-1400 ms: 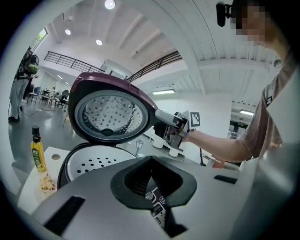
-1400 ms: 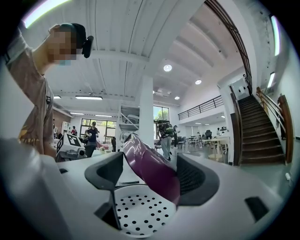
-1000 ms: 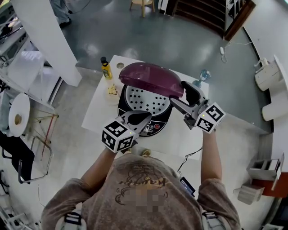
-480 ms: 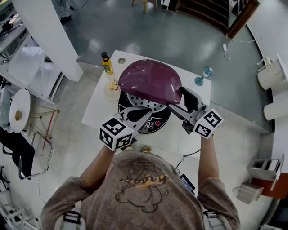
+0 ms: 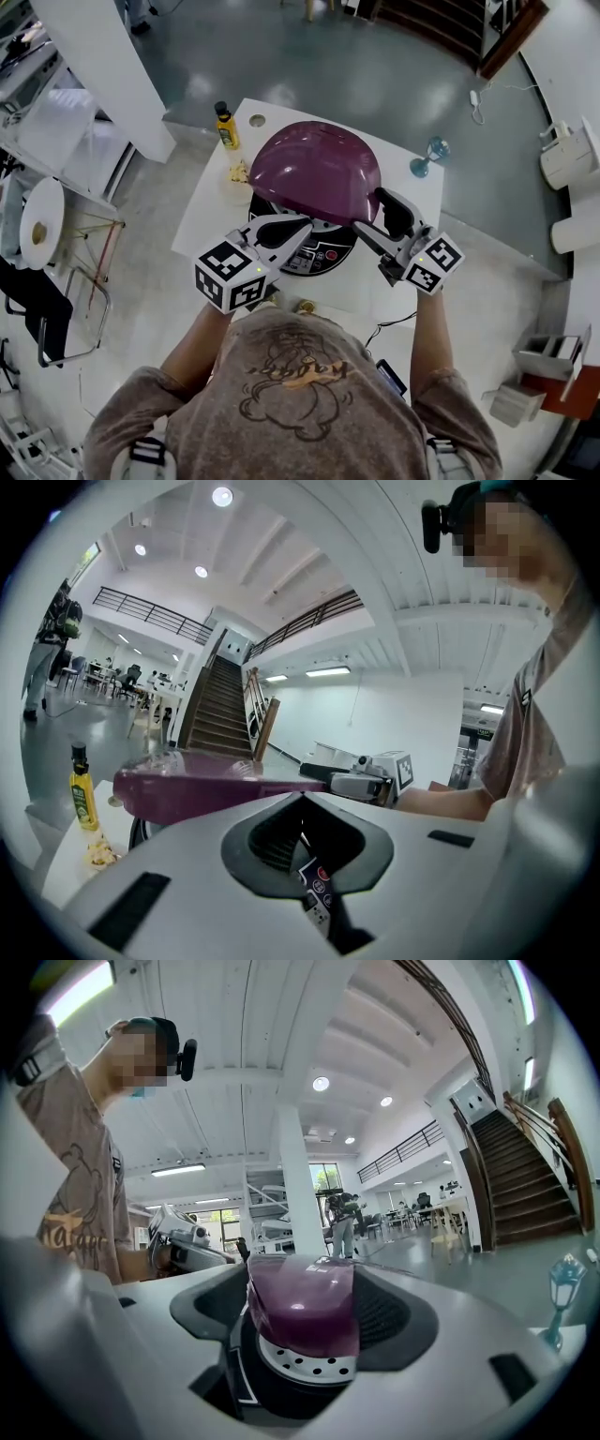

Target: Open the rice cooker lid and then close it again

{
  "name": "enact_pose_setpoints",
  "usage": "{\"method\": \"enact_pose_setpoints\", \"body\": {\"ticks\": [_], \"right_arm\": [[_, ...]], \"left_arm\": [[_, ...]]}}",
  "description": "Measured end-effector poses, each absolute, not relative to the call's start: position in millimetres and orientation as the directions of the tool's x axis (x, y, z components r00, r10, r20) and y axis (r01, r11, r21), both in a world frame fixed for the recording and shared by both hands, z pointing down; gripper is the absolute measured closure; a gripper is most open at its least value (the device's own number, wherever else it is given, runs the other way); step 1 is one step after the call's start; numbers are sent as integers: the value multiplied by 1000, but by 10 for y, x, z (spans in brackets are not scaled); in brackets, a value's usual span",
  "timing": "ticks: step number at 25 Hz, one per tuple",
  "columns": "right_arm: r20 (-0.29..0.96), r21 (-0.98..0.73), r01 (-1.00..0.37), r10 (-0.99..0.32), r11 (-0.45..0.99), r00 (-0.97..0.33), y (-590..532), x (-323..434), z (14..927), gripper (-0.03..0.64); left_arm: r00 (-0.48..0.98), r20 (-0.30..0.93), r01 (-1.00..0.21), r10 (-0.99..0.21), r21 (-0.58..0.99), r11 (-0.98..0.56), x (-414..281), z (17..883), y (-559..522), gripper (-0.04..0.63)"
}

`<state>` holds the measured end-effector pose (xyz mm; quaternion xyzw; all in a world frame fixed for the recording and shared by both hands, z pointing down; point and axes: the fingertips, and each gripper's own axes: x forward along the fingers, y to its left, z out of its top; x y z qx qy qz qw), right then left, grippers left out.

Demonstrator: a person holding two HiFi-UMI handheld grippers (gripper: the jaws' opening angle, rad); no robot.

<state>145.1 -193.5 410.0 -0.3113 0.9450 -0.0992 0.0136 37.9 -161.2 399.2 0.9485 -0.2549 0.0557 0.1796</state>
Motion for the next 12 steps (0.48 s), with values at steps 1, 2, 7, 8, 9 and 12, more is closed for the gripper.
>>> {"method": "enact_pose_setpoints", "body": {"ticks": [1,2,7,8,9,12], "right_arm": [[39,-198,-585,-590,786,-806,-1928,1450,4115,272],[41,-200,-585,-590,786,-806,-1922,1450,4132,273],[39,-207,-594,-600,777,-799,-1890,1456,4199,284],[37,-207,-596,-602,776,-797,-1884,1454,4203,284],[36,-207,-597,-604,775,-796,-1879,1451,4206,284],[36,-208,-598,-605,774,-796,-1875,1441,4219,284]], "left_arm": [[864,190,-503,-466,307,-808,377,3951,-1627,575],[864,184,-503,-468,302,-810,380,3913,-1644,575],[861,176,-509,-477,266,-819,414,3824,-1765,575],[858,180,-513,-481,260,-818,417,3829,-1790,575],[854,185,-519,-486,254,-816,419,3839,-1814,575],[841,202,-539,-502,234,-809,419,3893,-1874,575]]}}
